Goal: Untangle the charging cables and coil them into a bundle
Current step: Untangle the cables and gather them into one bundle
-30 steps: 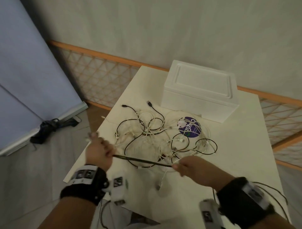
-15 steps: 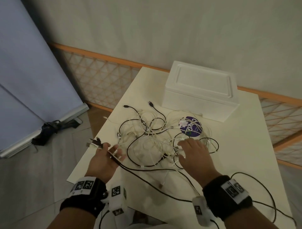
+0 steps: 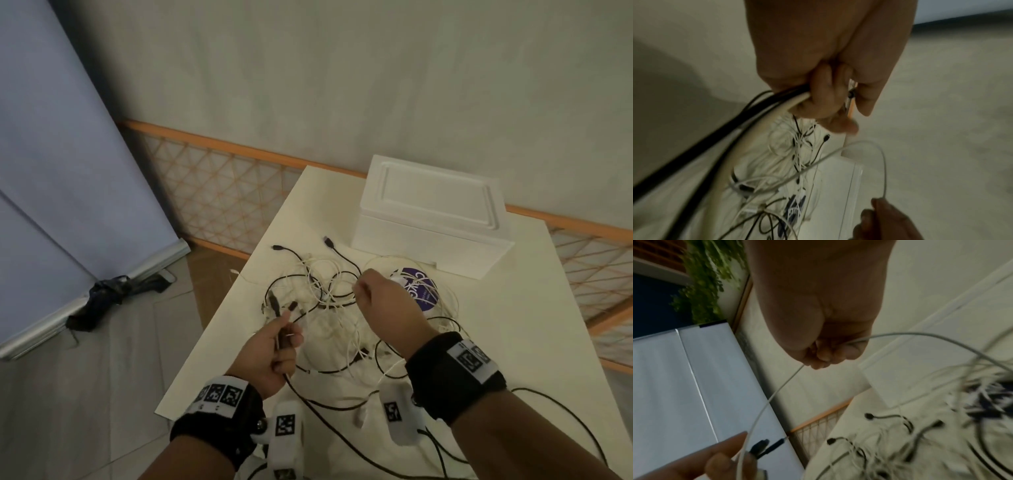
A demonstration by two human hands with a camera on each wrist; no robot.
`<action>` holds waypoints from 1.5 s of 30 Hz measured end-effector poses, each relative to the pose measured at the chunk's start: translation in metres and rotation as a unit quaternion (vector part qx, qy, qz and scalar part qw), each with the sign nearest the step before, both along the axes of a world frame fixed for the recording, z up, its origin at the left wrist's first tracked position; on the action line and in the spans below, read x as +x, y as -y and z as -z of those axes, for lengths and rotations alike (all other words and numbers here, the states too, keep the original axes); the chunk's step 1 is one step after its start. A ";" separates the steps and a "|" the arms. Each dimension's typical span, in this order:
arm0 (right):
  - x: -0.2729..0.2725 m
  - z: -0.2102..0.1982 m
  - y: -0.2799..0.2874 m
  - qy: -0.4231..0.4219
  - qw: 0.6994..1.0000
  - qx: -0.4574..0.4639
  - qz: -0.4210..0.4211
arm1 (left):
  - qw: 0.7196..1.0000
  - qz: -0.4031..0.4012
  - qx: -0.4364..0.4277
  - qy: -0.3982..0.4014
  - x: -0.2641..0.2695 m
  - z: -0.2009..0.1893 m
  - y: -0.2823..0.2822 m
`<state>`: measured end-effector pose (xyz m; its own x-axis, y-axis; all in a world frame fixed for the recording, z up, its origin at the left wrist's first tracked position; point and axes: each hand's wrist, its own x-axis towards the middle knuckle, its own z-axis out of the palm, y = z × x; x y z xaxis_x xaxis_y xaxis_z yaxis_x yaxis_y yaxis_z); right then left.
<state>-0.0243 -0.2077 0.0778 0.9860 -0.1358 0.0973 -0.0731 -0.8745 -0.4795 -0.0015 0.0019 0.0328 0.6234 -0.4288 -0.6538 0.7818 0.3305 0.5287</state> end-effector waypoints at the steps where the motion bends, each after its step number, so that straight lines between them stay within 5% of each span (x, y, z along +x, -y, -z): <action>1: 0.004 -0.008 -0.002 0.018 1.000 0.000 0.003 | 0.999 0.039 -0.002 0.005 0.002 -0.004 0.004; 5: 0.007 -0.036 -0.010 0.036 0.999 -0.009 0.005 | 0.986 0.153 -0.059 0.020 0.010 -0.020 0.021; 10: -0.025 -0.060 0.018 0.129 0.984 0.032 0.116 | 0.987 0.108 -0.115 0.020 0.036 -0.026 0.026; 15: -0.045 -0.076 0.024 0.182 0.974 0.018 0.136 | 0.983 0.169 0.032 0.060 0.041 -0.018 0.067; 21: -0.048 -0.112 0.039 0.318 0.934 0.070 0.146 | 0.983 0.107 0.144 0.037 0.064 0.025 0.087; 24: -0.029 -0.092 0.073 0.129 0.960 -0.046 0.245 | 0.987 0.025 0.158 0.024 0.080 0.034 0.083; 27: -0.008 -0.057 0.070 -0.023 0.965 -0.168 0.200 | 0.986 0.013 0.139 0.091 0.077 0.017 0.094; 31: 0.008 -0.024 0.015 -0.024 0.986 -0.132 0.097 | 0.976 0.050 0.110 0.181 0.055 -0.013 0.115; 36: 0.011 -0.008 -0.010 0.133 0.979 -0.132 0.085 | 0.975 0.056 0.077 0.200 0.049 -0.015 0.109; 41: 0.005 -0.026 0.002 0.324 0.934 -0.116 0.091 | 0.980 0.013 0.122 0.157 0.050 -0.009 0.103; 43: 0.007 -0.028 -0.001 0.236 0.960 -0.148 0.023 | 0.979 0.018 0.115 0.170 0.046 -0.014 0.106; 45: 0.012 -0.020 -0.001 0.062 0.980 -0.185 -0.035 | 0.974 0.032 0.101 0.199 0.040 -0.021 0.111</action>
<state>-0.0124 -0.2065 0.0973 0.9689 -0.0009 0.2473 0.0323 -0.9910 -0.1302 0.0389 -0.1094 0.0535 0.8215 -0.3624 -0.4402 0.5166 0.1463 0.8436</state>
